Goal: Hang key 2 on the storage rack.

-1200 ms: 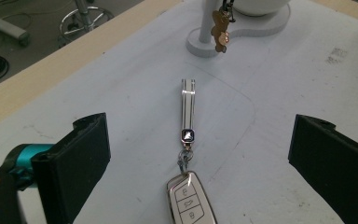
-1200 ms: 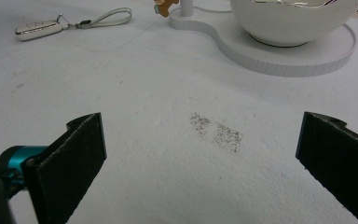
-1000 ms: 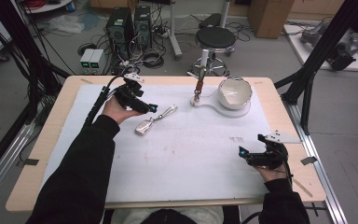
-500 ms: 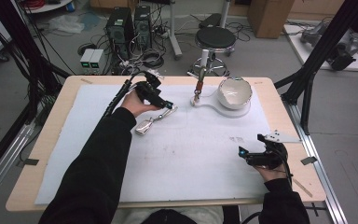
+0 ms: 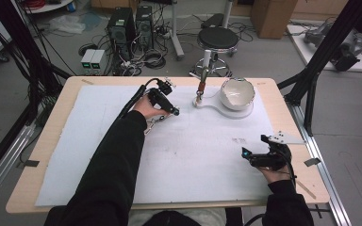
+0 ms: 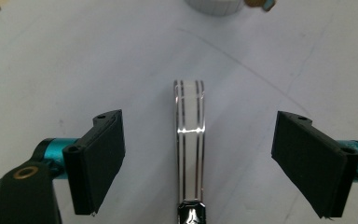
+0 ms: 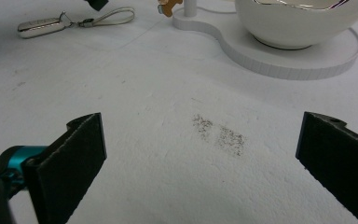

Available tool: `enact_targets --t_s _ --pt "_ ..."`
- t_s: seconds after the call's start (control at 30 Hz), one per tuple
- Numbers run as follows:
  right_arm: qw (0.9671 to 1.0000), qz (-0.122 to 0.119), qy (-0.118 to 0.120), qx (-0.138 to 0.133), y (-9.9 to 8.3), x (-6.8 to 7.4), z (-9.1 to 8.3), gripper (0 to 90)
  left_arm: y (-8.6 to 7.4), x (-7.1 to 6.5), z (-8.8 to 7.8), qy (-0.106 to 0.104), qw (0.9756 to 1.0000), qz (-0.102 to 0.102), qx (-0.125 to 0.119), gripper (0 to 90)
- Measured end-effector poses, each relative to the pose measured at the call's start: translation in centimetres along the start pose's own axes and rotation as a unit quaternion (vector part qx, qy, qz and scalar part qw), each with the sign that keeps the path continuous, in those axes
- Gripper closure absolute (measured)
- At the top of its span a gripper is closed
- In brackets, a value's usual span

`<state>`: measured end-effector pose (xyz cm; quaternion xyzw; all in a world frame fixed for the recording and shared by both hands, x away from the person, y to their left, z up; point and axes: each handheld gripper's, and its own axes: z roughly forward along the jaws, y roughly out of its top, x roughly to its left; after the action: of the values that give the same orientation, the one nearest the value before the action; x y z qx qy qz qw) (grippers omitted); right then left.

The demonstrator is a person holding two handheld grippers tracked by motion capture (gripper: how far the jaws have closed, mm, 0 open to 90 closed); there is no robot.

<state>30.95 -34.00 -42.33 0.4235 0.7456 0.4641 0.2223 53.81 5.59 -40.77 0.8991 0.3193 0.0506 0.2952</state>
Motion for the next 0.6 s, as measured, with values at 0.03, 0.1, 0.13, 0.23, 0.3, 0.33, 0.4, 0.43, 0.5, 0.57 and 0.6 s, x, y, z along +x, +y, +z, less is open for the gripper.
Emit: enact_targets --t_s 0.03,0.1,0.13,0.23,0.3,0.33,0.4,0.43,0.5,0.57,0.6 --pt "1.0000 0.000 0.000 -0.001 0.0 -0.1 -0.1 0.6 -0.1 0.1 0.2 -0.002 1.0000 -0.004 0.003 18.0" --pt "1.0000 0.001 -0.001 0.000 -0.1 -0.1 -0.1 0.6 -0.3 0.5 0.6 -0.002 0.9999 -0.009 0.013 20.0" --pt "1.0000 0.000 -0.001 0.000 -0.1 -0.1 -0.1 0.6 -0.4 0.5 0.8 -0.001 0.9998 -0.011 0.015 20.3" --pt "1.0000 0.000 -0.002 0.002 -0.1 -0.1 0.0 0.6 -0.5 0.6 0.9 0.000 0.9998 -0.007 0.021 22.3" --pt "1.0000 -0.001 -0.002 0.004 -0.1 -0.1 0.1 0.7 -0.5 0.6 0.9 0.002 0.9998 -0.004 0.018 27.0" --pt "1.0000 -0.001 -0.004 0.003 -0.1 -0.1 0.1 0.6 -0.5 0.6 0.9 -0.001 0.9998 -0.002 0.018 31.0" --pt "1.0000 0.000 -0.007 0.001 -0.1 -0.1 0.0 0.7 -0.5 0.6 1.1 -0.003 0.9998 -0.006 0.021 33.2" --pt "1.0000 0.001 -0.007 0.000 -0.1 -0.1 -0.1 0.7 -0.5 0.6 1.1 -0.006 0.9997 -0.004 0.024 33.9" --pt "1.0000 0.002 -0.009 -0.002 -0.1 -0.2 -0.2 0.6 -0.5 0.6 1.3 -0.005 0.9996 -0.003 0.026 36.0" --pt "0.9999 0.003 -0.010 -0.002 -0.1 -0.2 -0.2 0.7 -0.5 0.6 1.3 -0.009 0.9996 -0.004 0.027 37.7" --pt "0.9999 0.003 -0.011 -0.001 -0.1 -0.2 -0.1 0.6 -0.5 0.5 1.3 -0.012 0.9996 -0.005 0.027 40.8"
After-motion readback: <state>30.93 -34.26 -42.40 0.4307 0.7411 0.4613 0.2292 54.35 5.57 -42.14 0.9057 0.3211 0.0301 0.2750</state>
